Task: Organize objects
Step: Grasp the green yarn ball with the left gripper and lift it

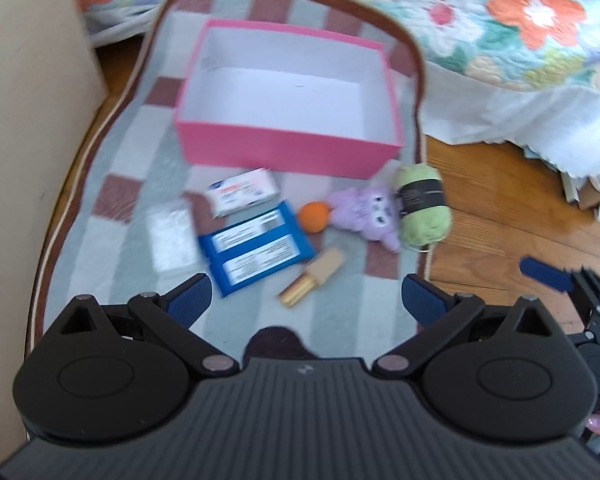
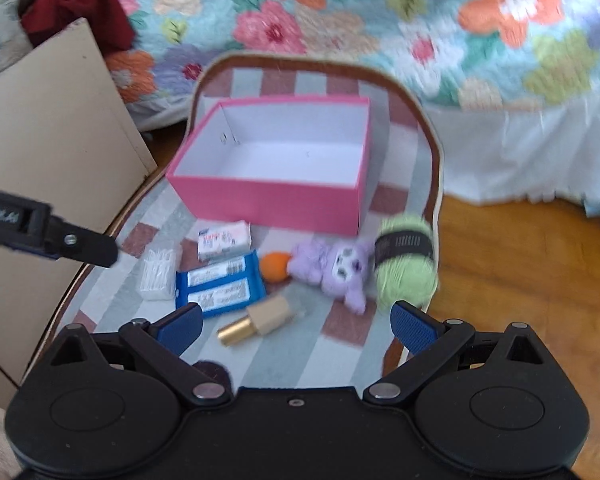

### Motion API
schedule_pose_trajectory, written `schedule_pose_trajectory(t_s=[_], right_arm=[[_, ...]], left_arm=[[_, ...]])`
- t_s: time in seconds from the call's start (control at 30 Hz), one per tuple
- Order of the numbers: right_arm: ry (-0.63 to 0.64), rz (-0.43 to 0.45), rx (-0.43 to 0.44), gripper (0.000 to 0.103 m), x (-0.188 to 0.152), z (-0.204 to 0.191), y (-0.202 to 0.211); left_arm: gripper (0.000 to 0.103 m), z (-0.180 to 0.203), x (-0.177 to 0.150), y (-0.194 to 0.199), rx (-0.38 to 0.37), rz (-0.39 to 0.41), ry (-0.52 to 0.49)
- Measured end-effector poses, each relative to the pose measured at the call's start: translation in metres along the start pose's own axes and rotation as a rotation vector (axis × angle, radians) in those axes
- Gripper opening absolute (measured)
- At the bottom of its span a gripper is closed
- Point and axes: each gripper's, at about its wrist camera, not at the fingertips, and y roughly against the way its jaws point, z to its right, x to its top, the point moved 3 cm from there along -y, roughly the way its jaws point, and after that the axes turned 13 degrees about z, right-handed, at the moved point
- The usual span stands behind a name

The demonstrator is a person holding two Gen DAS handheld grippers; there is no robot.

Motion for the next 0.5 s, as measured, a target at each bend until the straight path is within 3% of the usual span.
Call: schedule_pose_trajectory(t_s=[0.1, 0.23, 0.4, 0.5], right_arm=[[0.058, 0.112, 0.096, 0.101, 0.013, 0.009, 0.006], [0.084, 0.164, 0.161, 0.101, 0.027, 0.023, 0.004], [0.214, 0.116, 0.15, 0.101, 0.038, 0.036, -0.017], [0.286, 0.073, 0.156, 0.101, 0.037, 0.047, -0.033]], left_arm=[[0.103, 0.019, 0.019, -0.009, -0.007, 0.061, -0.037], [0.103, 0.041, 0.041, -0.035, -0.074, 0.105, -0.068], [0.103, 0.069, 0.046, -0.082, -0.126, 0.134, -0.113], [0.102, 0.085, 0.039, -0.114, -0.201, 0.117, -0.097]])
